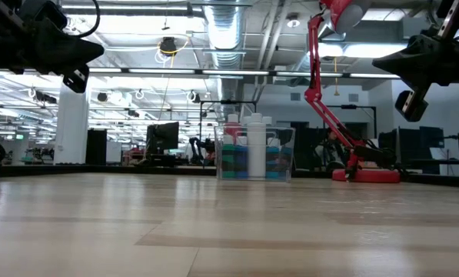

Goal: Pick & Place Paint Supplies
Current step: Return to Home Position

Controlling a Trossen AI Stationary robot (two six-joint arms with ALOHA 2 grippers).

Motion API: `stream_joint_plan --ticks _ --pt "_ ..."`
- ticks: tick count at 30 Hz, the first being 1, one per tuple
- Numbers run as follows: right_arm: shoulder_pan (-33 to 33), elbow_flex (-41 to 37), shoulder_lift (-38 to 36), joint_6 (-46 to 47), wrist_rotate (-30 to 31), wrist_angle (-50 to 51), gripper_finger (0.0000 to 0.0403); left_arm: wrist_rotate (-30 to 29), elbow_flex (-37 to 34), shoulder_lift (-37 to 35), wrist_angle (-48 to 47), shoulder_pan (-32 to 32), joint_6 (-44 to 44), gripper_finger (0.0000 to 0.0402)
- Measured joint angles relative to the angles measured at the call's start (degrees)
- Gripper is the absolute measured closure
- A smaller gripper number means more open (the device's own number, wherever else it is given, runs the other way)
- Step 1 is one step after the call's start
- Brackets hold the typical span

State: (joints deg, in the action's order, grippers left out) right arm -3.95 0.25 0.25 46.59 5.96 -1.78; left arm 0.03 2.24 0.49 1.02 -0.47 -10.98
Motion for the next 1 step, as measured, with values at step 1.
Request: stream_joint_plan --ticks 1 --pt "0.0 0.0 0.0 0.0 0.0 0.0 0.0403 0.0 0.0 0.0 0.0 0.0 0.0 0.0399"
